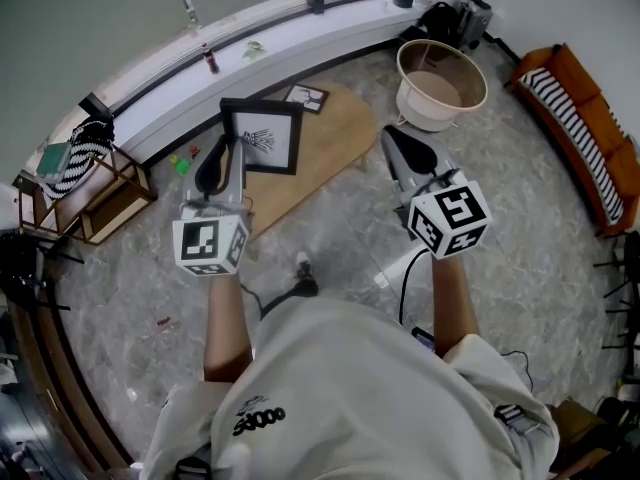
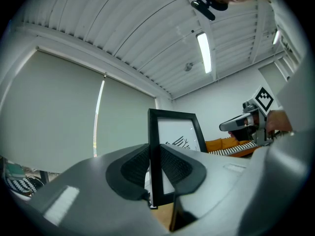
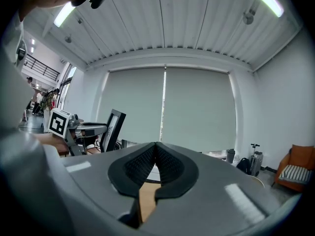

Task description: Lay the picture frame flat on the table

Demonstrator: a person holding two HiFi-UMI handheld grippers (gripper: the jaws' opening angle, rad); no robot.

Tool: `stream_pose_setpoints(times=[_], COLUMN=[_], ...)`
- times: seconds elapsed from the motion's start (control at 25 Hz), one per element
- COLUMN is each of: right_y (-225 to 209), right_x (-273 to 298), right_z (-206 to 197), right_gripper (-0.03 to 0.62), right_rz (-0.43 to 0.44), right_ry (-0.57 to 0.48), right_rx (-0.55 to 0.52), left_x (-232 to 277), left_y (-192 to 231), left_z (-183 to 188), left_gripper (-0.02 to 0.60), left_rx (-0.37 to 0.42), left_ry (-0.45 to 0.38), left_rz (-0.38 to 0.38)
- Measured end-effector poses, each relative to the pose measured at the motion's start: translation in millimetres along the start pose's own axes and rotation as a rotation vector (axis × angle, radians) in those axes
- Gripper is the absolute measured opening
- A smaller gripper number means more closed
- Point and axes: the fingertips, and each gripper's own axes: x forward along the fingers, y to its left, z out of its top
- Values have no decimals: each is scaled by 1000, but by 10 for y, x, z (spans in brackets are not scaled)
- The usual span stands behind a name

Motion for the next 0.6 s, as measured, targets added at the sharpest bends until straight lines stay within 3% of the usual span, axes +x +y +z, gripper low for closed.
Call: stream_pose_setpoints(times=[0.6], right_y=[-375], right_x=[1302], right_z=[68], right_gripper=[3], right_rz=[-38], right_ry=[35], right_rx=[19], left_x=[1132], left_y=[845], left_z=[-315], left_gripper=[74], left_rx=[-28], left_ry=[29], left_rz=[-59])
